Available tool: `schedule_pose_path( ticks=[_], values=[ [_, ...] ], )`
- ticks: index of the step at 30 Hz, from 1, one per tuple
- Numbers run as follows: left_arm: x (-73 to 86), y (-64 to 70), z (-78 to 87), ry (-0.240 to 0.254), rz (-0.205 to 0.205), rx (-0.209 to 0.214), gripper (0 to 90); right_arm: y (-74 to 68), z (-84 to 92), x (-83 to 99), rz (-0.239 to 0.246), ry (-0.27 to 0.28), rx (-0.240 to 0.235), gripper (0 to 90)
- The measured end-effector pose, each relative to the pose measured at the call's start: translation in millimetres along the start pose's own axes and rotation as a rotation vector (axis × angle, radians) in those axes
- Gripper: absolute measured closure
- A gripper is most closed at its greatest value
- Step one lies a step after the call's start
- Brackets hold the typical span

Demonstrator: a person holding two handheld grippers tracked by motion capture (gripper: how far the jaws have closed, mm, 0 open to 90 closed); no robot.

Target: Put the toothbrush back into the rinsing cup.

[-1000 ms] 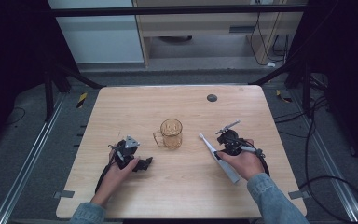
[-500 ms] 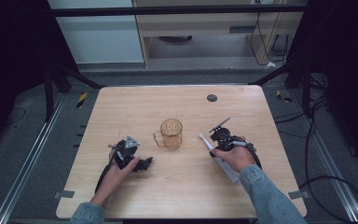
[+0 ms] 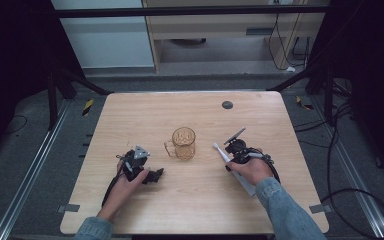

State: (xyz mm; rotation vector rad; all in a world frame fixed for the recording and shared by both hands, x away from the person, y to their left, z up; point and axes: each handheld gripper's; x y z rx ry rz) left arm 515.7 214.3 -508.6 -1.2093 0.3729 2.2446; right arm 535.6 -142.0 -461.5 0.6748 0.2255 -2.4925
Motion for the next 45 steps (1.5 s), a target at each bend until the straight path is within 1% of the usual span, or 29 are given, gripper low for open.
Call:
schedule_pose_path(
  ticks=[7, 8, 14, 17, 19, 20, 22, 25, 28, 29, 32, 33, 36, 42, 45],
  values=[
    [0.0, -0.1, -0.1, 0.000, -0.001, 0.001, 0.0, -0.4, -4.0, 0.5, 0.001, -0.019, 0.003, 59.7],
    [0.0, -0.1, -0.1, 0.000, -0.001, 0.001, 0.0, 0.5, -4.7, 0.6, 0.008, -0.018, 0.004, 60.2],
    [0.0, -0.1, 0.0, 0.000, -0.001, 0.001, 0.0, -0.6, -7.1, 0.4, 0.001, -0.030, 0.001, 64.3],
    [-0.1, -0.1, 0.0, 0.000, -0.001, 0.001, 0.0, 0.2, -7.9, -0.3, 0.008, -0.031, 0.003, 65.9],
    [-0.1, -0.1, 0.0, 0.000, -0.001, 0.001, 0.0, 0.4, -8.2, -0.7, 0.007, -0.031, 0.001, 66.3],
    [0.0, -0.1, 0.0, 0.000, -0.001, 0.001, 0.0, 0.3, -8.3, -1.1, 0.013, -0.032, 0.007, 66.5],
    [0.0, -0.1, 0.0, 0.000, -0.001, 0.001, 0.0, -0.2, -8.1, -1.7, 0.029, -0.038, 0.003, 66.7],
    [-0.1, -0.1, 0.0, 0.000, -0.001, 0.001, 0.0, 0.0, -7.0, -2.7, 0.037, -0.042, 0.005, 66.8],
    [-0.1, -0.1, 0.0, 0.000, -0.001, 0.001, 0.0, 1.9, -4.6, -4.0, 0.034, -0.037, -0.001, 66.9],
    [-0.1, -0.1, 0.0, 0.000, -0.001, 0.001, 0.0, 2.4, -4.0, -4.2, 0.035, -0.036, 0.004, 66.9],
    [-0.1, -0.1, -0.1, 0.000, -0.001, 0.001, 0.0, 4.4, -1.4, -5.4, 0.024, -0.034, -0.008, 67.0],
    [-0.1, -0.1, -0.1, 0.000, -0.001, 0.001, 0.0, 5.1, -1.5, -5.3, 0.027, -0.034, -0.004, 66.9],
    [-0.1, -0.1, -0.1, 0.000, -0.001, 0.001, 0.0, 7.0, -1.8, -4.9, 0.029, -0.041, -0.010, 67.0],
    [-0.1, -0.1, -0.1, 0.000, -0.001, 0.001, 0.0, 8.3, 0.1, -5.5, 0.029, -0.053, -0.010, 67.1],
    [-0.1, -0.1, -0.1, 0.000, -0.001, 0.001, 0.0, 8.4, 3.1, -7.4, 0.022, -0.047, -0.001, 67.1]
  ],
)
Point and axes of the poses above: each handheld gripper's, and its own axes: z roughly backward along the jaws, x roughly out of its underside, y roughly to its right, and after that the axes turned 11 degrees about y, right-handed
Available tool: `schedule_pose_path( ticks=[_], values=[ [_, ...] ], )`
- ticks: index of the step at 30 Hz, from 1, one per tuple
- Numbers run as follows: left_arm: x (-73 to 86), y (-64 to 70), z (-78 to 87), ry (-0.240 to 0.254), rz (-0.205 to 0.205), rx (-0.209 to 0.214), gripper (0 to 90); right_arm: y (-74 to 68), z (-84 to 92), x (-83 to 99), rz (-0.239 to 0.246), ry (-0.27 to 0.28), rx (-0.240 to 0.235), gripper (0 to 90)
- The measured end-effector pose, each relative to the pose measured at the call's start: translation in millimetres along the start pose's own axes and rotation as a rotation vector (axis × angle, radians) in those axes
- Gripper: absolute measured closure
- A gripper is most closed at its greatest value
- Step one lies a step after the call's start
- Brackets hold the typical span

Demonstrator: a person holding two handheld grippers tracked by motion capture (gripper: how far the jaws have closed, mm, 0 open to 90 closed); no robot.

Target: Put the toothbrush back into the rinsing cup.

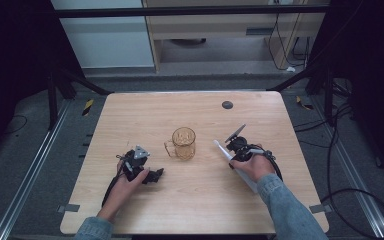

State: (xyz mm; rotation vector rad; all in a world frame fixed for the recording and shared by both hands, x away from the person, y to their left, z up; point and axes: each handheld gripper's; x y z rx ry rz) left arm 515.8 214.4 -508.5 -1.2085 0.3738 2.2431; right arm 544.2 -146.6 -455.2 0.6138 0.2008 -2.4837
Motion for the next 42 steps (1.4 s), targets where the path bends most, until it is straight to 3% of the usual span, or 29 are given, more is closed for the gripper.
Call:
schedule_pose_path(
  ticks=[7, 14, 20, 23, 32, 36, 42],
  values=[
    [0.0, 0.0, 0.0, 0.000, 0.000, 0.000, 0.0, 0.0, 11.4, -6.1, 0.012, 0.008, 0.010, 67.1],
    [0.0, 0.0, 0.0, 0.000, 0.000, 0.000, 0.0, 6.4, 25.2, -13.5, 0.003, 0.056, 0.024, 67.1],
    [0.0, 0.0, 0.0, 0.000, 0.000, 0.000, 0.0, 10.9, 36.3, -23.0, -0.013, 0.133, 0.026, 67.0],
    [0.0, 0.0, 0.0, 0.000, 0.000, 0.000, 0.0, 9.9, 43.0, -29.7, -0.016, 0.197, 0.017, 67.0],
    [0.0, 0.0, 0.0, 0.000, -0.001, 0.000, 0.0, 7.7, 53.4, -44.1, -0.002, 0.313, -0.004, 67.0],
    [0.0, -0.1, 0.0, 0.000, -0.002, -0.001, 0.0, 8.5, 59.9, -50.1, -0.020, 0.396, -0.014, 67.1],
    [0.0, -0.1, 0.0, 0.000, -0.002, -0.001, 0.0, 9.5, 66.0, -54.6, -0.035, 0.460, -0.010, 67.0]
  ],
)
Point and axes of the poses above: each handheld gripper's, and its own axes: z roughly backward along the jaws, x roughly out of its underside, y roughly to its right, and after that the axes turned 11 degrees about y, right-handed
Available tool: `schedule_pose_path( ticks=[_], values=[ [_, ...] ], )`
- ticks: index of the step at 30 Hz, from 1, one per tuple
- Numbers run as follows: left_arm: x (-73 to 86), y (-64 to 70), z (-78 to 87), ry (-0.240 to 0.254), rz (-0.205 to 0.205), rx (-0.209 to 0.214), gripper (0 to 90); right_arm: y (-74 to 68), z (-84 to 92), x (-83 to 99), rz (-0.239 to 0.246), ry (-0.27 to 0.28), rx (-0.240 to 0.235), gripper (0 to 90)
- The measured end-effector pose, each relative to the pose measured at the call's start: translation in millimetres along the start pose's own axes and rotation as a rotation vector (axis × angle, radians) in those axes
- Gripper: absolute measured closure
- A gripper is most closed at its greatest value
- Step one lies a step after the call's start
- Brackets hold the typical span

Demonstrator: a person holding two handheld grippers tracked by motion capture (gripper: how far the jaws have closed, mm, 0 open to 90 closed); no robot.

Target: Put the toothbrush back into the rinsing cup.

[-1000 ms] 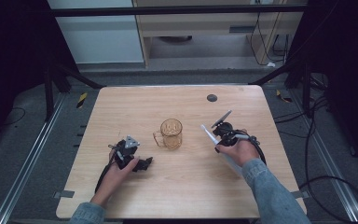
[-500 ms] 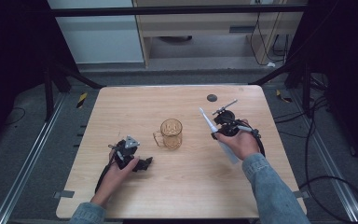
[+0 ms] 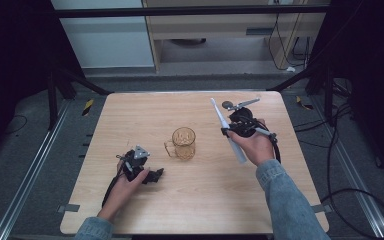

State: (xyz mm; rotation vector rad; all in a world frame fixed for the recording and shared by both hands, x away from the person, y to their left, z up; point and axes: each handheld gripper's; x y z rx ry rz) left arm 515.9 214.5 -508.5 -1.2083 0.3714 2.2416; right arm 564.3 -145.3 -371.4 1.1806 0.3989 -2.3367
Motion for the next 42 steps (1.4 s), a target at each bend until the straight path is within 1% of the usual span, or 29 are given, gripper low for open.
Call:
schedule_pose_path(
  ticks=[1, 8, 11, 12, 14, 15, 21, 24, 31, 34, 36, 42],
  values=[
    [0.0, 0.0, 0.0, 0.000, 0.000, 0.000, 0.0, 0.0, 0.0, 0.0, 0.000, 0.000, 0.000, 67.0],
    [0.0, -0.1, 0.0, 0.000, -0.001, 0.001, 0.0, -2.8, 0.5, -7.8, -0.011, 0.062, -0.002, 67.0],
    [0.0, -0.1, 0.0, 0.000, -0.001, 0.001, 0.0, -4.2, -0.6, -9.5, -0.014, 0.070, -0.003, 67.0],
    [0.0, -0.1, 0.0, 0.000, -0.001, 0.001, 0.0, -6.9, -1.9, -11.3, -0.007, 0.077, -0.012, 67.0],
    [0.0, -0.1, 0.0, 0.000, -0.001, 0.000, 0.0, -10.0, -3.0, -12.7, -0.008, 0.090, -0.020, 67.0],
    [-0.1, 0.1, -0.1, 0.000, 0.000, -0.001, 0.0, -11.6, -3.5, -13.1, -0.005, 0.097, -0.020, 67.0],
    [-0.3, 0.8, -0.5, 0.000, 0.002, -0.002, 0.0, -17.3, -4.1, -17.4, -0.024, 0.141, -0.018, 67.0],
    [-0.3, 0.8, -0.5, 0.001, 0.002, -0.002, 0.0, -18.7, -3.3, -20.5, -0.029, 0.154, -0.024, 67.0],
    [-0.3, 0.8, -0.5, 0.001, 0.002, -0.002, 0.0, -20.9, -2.1, -26.9, -0.027, 0.178, -0.020, 67.0],
    [-0.3, 0.8, -0.5, 0.001, 0.003, -0.002, 0.0, -22.1, -1.0, -30.2, -0.018, 0.186, -0.021, 67.0],
    [-0.3, 0.9, -0.5, 0.001, 0.003, -0.002, 0.0, -22.7, -0.1, -32.1, -0.021, 0.192, -0.018, 67.0],
    [-0.3, 0.9, -0.6, 0.002, 0.004, -0.002, 0.0, -24.0, 1.8, -38.3, -0.011, 0.202, -0.009, 67.0]
  ],
)
Point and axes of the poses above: each handheld gripper's, and its own axes: z roughly backward along the jaws, x roughly out of its underside, y roughly to its right, and after that the axes turned 11 degrees about y, right-handed
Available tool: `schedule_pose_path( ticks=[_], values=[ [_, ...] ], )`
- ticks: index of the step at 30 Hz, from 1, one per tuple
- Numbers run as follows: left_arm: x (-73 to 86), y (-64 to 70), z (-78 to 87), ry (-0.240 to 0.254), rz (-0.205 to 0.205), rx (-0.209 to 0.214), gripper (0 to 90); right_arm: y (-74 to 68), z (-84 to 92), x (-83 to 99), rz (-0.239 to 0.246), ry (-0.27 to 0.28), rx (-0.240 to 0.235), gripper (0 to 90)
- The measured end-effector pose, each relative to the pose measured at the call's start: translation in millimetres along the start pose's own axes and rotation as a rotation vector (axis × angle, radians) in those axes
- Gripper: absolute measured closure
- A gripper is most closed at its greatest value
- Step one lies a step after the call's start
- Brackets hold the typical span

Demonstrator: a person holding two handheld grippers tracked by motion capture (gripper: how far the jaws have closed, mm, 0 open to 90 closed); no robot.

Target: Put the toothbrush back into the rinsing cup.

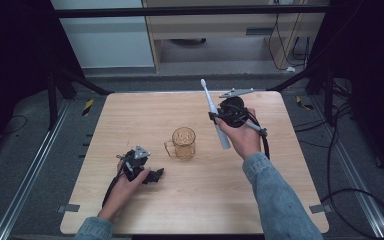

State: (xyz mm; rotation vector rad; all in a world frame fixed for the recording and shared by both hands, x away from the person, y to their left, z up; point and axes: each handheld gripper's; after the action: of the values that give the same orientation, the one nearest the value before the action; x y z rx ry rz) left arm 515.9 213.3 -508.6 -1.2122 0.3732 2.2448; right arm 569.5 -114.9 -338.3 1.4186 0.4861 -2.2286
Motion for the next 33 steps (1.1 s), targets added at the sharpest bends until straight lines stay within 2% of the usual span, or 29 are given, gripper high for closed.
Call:
schedule_pose_path(
  ticks=[17, 33],
  values=[
    [0.0, 0.0, -0.2, 0.003, -0.001, -0.001, 0.0, -14.8, -11.0, -23.7, 0.043, 0.025, -0.012, 67.0],
    [0.0, -0.1, -0.1, 0.001, -0.002, 0.000, 0.0, -28.6, -16.7, -40.2, 0.043, 0.065, -0.026, 67.0]
  ],
)
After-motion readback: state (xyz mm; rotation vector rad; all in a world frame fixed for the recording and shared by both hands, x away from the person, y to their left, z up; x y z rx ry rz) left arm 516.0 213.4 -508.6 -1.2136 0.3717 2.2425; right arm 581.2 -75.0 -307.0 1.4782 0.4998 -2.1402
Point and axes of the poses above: each handheld gripper's, and its own axes: z roughly backward along the jaws, x roughly out of its underside, y roughly to its right, and after that the axes turned 11 degrees about y, right-handed
